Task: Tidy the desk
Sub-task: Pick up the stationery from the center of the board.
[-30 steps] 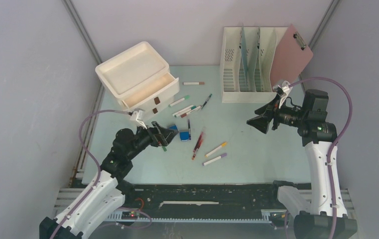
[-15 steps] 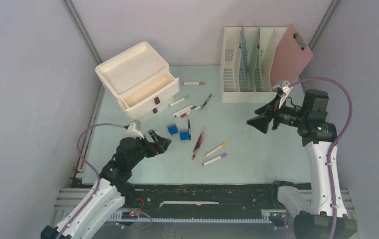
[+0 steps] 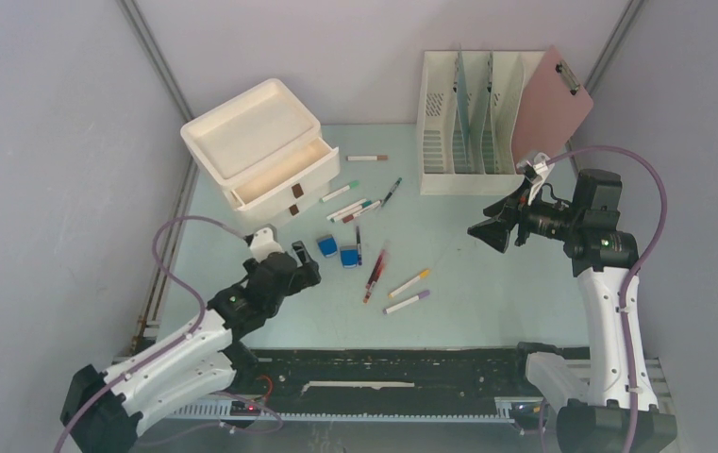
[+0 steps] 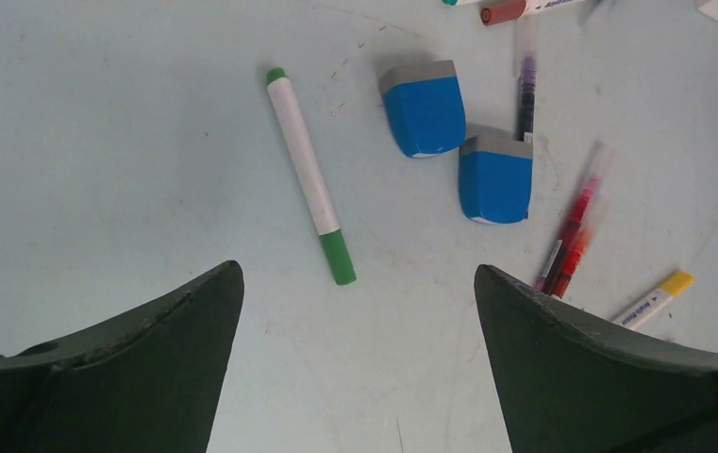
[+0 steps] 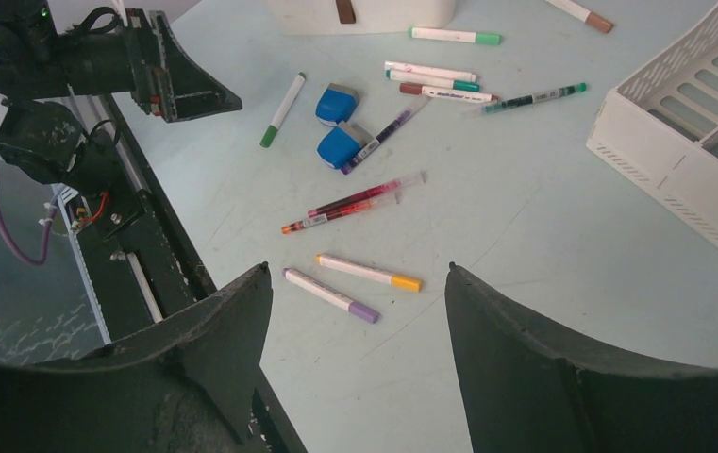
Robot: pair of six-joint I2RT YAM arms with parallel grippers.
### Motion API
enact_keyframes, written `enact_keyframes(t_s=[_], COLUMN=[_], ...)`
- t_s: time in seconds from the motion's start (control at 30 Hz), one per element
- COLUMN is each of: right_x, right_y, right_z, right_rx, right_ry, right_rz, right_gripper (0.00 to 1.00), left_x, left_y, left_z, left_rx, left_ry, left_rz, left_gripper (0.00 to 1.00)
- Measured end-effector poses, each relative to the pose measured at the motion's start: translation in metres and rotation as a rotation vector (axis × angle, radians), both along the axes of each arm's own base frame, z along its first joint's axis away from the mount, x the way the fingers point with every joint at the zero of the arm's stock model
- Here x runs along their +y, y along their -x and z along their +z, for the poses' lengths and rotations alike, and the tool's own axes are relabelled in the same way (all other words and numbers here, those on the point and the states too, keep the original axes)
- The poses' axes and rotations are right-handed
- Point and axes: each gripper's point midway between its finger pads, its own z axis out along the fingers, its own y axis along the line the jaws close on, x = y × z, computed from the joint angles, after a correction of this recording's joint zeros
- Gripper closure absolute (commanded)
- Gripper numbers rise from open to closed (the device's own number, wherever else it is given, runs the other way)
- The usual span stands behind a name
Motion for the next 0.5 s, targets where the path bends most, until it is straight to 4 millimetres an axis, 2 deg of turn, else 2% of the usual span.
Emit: enact_keyframes(t_s=[0.1, 0.37, 0.5], right_x=[0.000, 0.000, 0.000], right_y=[0.000, 0.000, 0.000], right_z=[0.000, 0.000, 0.000], right_rx=[0.000, 0.000, 0.000], right_ry=[0.000, 0.000, 0.001], right_rz=[0.000, 0.000, 0.001], right_gripper=[0.25, 0.25, 0.25], left_x=[-0.005, -0.028, -0.033], left_y=[-0.006, -0.019, -0.030], left_z=[0.003, 0.007, 0.009], left_rx=[0.009, -0.011, -0.020], left_ry=[-0.055, -0.180, -0.207], left_rz=[0.005, -0.142, -0.136], left_gripper=[0.00, 0.00, 0.00])
